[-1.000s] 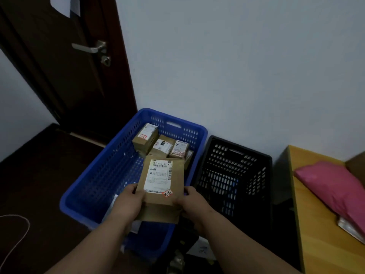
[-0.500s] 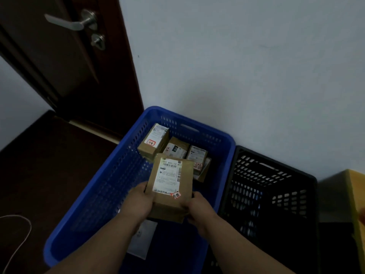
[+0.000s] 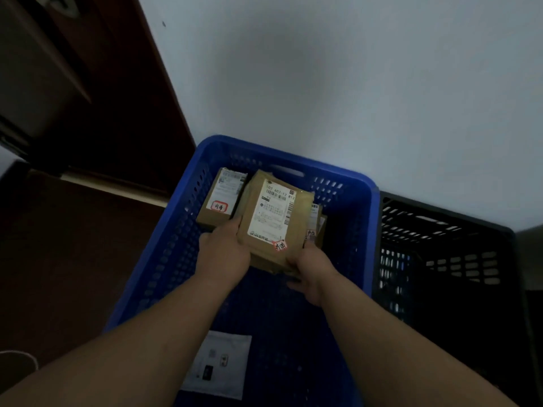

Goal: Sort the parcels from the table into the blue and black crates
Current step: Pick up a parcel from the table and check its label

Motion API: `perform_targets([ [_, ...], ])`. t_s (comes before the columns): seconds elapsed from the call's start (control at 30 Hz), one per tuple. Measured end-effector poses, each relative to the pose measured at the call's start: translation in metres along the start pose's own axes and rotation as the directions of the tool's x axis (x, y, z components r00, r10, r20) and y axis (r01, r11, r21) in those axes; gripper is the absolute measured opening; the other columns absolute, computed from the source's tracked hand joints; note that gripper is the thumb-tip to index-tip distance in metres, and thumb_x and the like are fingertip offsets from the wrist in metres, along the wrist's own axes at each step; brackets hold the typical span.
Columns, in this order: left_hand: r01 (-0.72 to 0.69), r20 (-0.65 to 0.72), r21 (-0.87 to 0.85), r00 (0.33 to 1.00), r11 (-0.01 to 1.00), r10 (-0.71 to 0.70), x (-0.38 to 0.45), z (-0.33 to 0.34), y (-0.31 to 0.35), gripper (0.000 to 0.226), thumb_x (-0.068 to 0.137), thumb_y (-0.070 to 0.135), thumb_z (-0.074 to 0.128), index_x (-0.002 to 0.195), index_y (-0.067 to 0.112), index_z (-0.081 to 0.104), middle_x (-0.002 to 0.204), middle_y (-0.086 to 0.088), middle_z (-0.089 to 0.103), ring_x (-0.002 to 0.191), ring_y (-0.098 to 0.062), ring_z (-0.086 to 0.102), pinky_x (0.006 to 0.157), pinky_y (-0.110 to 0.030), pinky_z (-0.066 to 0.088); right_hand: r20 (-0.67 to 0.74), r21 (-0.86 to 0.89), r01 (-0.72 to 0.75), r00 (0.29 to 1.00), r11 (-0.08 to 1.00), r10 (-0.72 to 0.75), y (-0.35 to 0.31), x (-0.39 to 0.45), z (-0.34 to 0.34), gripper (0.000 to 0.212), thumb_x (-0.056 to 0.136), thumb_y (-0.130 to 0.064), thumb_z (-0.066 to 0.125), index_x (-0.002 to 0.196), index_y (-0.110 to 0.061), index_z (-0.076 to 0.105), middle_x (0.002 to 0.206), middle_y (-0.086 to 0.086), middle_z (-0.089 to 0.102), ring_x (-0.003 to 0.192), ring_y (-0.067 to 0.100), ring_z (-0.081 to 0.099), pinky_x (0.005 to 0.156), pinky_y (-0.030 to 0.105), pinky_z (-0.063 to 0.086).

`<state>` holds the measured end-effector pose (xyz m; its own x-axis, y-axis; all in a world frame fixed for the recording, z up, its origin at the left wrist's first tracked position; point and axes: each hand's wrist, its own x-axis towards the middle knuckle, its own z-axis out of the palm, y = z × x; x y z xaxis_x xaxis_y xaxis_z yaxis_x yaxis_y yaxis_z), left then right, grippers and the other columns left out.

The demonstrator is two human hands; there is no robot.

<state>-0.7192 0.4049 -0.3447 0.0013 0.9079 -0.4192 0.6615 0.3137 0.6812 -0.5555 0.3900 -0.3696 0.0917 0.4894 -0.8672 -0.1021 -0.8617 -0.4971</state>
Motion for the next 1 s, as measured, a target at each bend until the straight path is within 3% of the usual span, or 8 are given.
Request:
perform_targets([
  [0.13, 0.037, 0.056, 0.005, 0.998, 0.999, -0.037, 0.024, 0.007, -0.013, 0.039, 0.096, 0.011, 0.036, 0.108, 0.044, 0.052, 0.098, 0.009, 0.061, 0.102, -0.024, 0.054, 0.098, -0.040, 0.047, -0.010, -0.028, -0.006, 1.000, 1.000, 0.006, -0.003, 0.027, 0.005, 0.054, 0.097, -0.007, 0.041, 0.143, -0.035, 0.035, 0.130, 0.006, 0.055, 0.107, 0.030, 0.057, 0.101, 0.051, 0.045],
  [0.23, 0.098, 0.097, 0.022, 0.990, 0.995, -0.099, 0.039, 0.015, -0.021, 0.051, 0.096, 0.003, 0.034, 0.132, 0.036, 0.048, 0.116, 0.002, 0.060, 0.110, -0.028, 0.052, 0.103, -0.040, 0.043, -0.010, -0.052, 0.005, 1.000, 0.999, -0.005, -0.005, 0.042, 0.004, 0.054, 0.097, -0.006, 0.041, 0.143, -0.034, 0.037, 0.125, 0.005, 0.059, 0.103, 0.029, 0.061, 0.101, 0.050, 0.047],
  [0.33, 0.155, 0.097, 0.018, 0.983, 0.988, -0.156, 0.053, 0.021, -0.029, 0.053, 0.099, 0.004, 0.033, 0.147, 0.025, 0.038, 0.134, -0.003, 0.054, 0.118, -0.026, 0.049, 0.107, -0.034, 0.038, -0.005, -0.065, 0.041, 0.999, 0.997, -0.042, -0.008, 0.049, 0.004, 0.052, 0.098, -0.006, 0.046, 0.143, -0.029, 0.037, 0.125, 0.003, 0.058, 0.105, 0.025, 0.060, 0.089, 0.040, 0.052],
  [0.4, 0.175, 0.080, -0.010, 0.982, 0.985, -0.173, 0.059, 0.021, -0.030, 0.050, 0.101, 0.005, 0.034, 0.148, 0.020, 0.036, 0.139, -0.006, 0.050, 0.118, -0.022, 0.048, 0.099, -0.022, 0.034, -0.005, -0.062, 0.064, 0.998, 0.996, -0.065, -0.013, 0.050, 0.007, 0.049, 0.098, -0.008, 0.049, 0.142, -0.027, 0.037, 0.125, 0.003, 0.057, 0.106, 0.023, 0.059, 0.074, 0.030, 0.052],
  [0.47, 0.174, 0.021, -0.046, 0.985, 0.984, -0.174, 0.065, 0.020, -0.032, 0.053, 0.102, 0.007, 0.038, 0.151, 0.023, 0.031, 0.141, -0.008, 0.048, 0.117, -0.022, 0.048, 0.094, -0.021, 0.033, -0.016, -0.077, 0.078, 0.997, 0.994, -0.080, -0.017, 0.054, 0.013, 0.048, 0.099, -0.009, 0.049, 0.143, -0.025, 0.036, 0.126, 0.004, 0.056, 0.107, 0.022, 0.058, 0.071, 0.027, 0.052],
  [0.63, 0.088, -0.084, 0.053, 0.993, 0.995, -0.083, 0.072, 0.022, -0.040, 0.050, 0.097, 0.011, 0.043, 0.145, 0.024, 0.041, 0.136, -0.014, 0.050, 0.118, -0.031, 0.049, 0.102, -0.043, 0.044, -0.045, -0.192, 0.103, 0.992, 0.976, -0.114, -0.022, 0.070, 0.035, 0.047, 0.096, -0.012, 0.044, 0.142, -0.021, 0.037, 0.127, 0.008, 0.057, 0.112, 0.029, 0.057, 0.103, 0.047, 0.048],
  [0.77, 0.078, -0.124, 0.091, 0.990, 0.993, -0.066, 0.070, 0.025, -0.043, 0.046, 0.095, 0.008, 0.044, 0.139, 0.017, 0.050, 0.137, -0.016, 0.048, 0.123, -0.034, 0.045, 0.103, -0.044, 0.042, -0.055, -0.212, 0.097, 0.992, 0.972, -0.111, -0.025, 0.071, 0.038, 0.044, 0.096, -0.011, 0.040, 0.139, -0.019, 0.036, 0.129, 0.010, 0.055, 0.113, 0.030, 0.056, 0.104, 0.048, 0.046],
  [1.0, 0.003, -0.336, 0.110, 0.941, 0.994, 0.035, 0.065, 0.036, -0.041, 0.030, 0.095, 0.009, 0.051, 0.123, 0.004, 0.062, 0.125, -0.022, 0.051, 0.113, -0.039, 0.047, 0.097, -0.045, 0.043, -0.041, -0.246, 0.126, 0.989, 0.961, -0.140, -0.027, 0.070, 0.035, 0.045, 0.096, -0.011, 0.036, 0.141, -0.017, 0.037, 0.130, 0.011, 0.054, 0.113, 0.032, 0.056, 0.101, 0.049, 0.048],
])
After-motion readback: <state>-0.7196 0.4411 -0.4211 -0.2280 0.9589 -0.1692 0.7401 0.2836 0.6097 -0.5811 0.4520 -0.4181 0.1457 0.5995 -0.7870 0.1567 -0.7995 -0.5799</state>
